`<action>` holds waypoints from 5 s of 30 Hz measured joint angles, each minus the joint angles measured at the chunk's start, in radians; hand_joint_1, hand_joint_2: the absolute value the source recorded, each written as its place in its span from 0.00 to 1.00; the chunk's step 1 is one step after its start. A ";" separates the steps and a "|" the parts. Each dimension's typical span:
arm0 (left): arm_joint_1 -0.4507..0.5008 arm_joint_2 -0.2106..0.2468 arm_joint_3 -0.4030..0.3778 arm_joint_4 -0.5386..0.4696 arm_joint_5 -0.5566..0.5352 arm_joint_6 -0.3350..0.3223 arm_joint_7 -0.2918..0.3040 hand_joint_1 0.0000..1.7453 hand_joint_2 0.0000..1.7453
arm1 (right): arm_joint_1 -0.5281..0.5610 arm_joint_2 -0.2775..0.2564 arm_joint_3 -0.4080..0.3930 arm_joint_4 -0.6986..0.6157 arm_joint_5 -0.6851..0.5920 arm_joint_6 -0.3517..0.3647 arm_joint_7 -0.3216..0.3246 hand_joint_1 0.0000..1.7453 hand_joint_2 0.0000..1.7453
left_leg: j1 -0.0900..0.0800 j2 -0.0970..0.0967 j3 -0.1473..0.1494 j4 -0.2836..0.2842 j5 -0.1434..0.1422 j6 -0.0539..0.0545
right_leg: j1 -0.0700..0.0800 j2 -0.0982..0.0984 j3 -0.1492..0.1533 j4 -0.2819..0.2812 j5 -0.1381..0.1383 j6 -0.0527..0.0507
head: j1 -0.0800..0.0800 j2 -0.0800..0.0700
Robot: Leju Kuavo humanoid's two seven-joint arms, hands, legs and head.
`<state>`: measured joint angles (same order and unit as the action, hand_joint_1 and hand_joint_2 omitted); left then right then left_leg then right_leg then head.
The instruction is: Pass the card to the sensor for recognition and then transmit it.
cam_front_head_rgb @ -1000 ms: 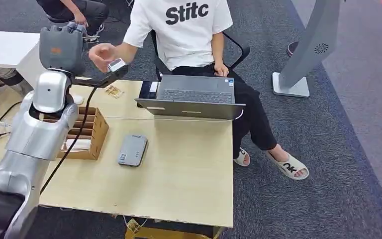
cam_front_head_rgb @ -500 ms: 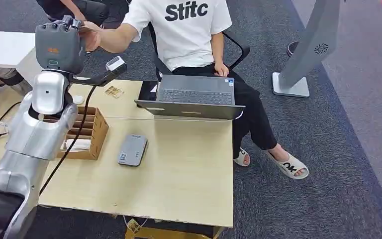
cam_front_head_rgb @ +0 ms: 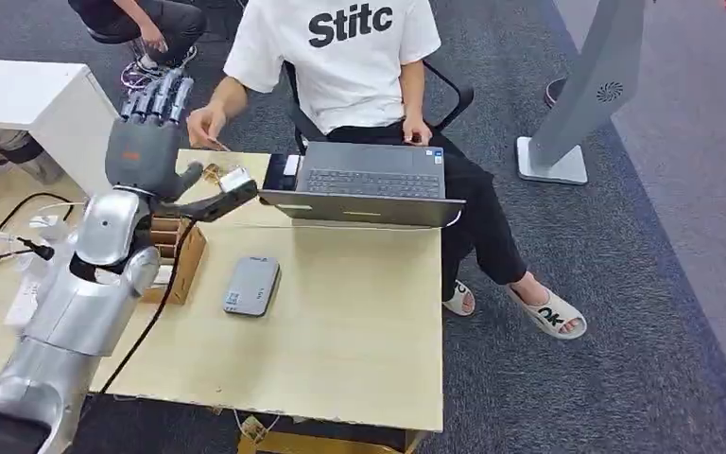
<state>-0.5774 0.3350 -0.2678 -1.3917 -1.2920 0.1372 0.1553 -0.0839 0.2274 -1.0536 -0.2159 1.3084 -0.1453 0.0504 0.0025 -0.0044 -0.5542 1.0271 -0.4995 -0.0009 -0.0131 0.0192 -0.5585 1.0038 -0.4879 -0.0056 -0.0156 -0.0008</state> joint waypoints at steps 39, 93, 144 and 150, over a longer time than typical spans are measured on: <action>0.392 0.230 0.174 -0.210 0.121 -0.256 -0.018 0.00 1.00 | 0.013 0.009 -0.041 -0.004 -0.027 -0.007 0.005 0.00 1.00 | 0.001 0.001 -0.002 0.000 -0.001 -0.001 | 0.001 0.001 -0.004 0.000 -0.001 -0.001 | 0.000 0.000; 0.398 0.329 0.021 -0.125 0.261 -0.301 -0.051 0.00 1.00 | 0.013 0.009 -0.042 -0.009 -0.019 0.005 -0.003 0.00 1.00 | 0.001 0.001 -0.003 0.000 -0.001 -0.001 | 0.001 0.001 -0.004 0.000 -0.001 -0.001 | 0.001 0.000; 0.400 0.297 0.021 -0.058 0.215 -0.302 -0.031 0.40 1.00 | 0.013 0.009 -0.042 -0.010 -0.018 0.003 -0.002 0.00 1.00 | 0.001 0.001 -0.003 0.000 -0.001 -0.001 | 0.001 0.001 -0.004 0.000 -0.001 -0.001 | 0.000 0.000; 0.399 0.289 0.021 -0.046 0.167 -0.273 0.002 0.86 1.00 | 0.013 0.009 -0.042 -0.010 -0.016 0.003 -0.002 0.00 1.00 | 0.001 0.001 -0.003 0.000 -0.001 -0.001 | 0.001 0.001 -0.004 0.000 -0.001 -0.001 | 0.000 0.000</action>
<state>-0.1787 0.6241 -0.2464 -1.4382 -1.1249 -0.1359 0.1571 -0.0713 0.2361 -1.0952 -0.2255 1.2921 -0.1427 0.0481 0.0037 -0.0034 -0.5568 1.0269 -0.5002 -0.0022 -0.0123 0.0207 -0.5621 1.0038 -0.4887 -0.0067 -0.0152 -0.0004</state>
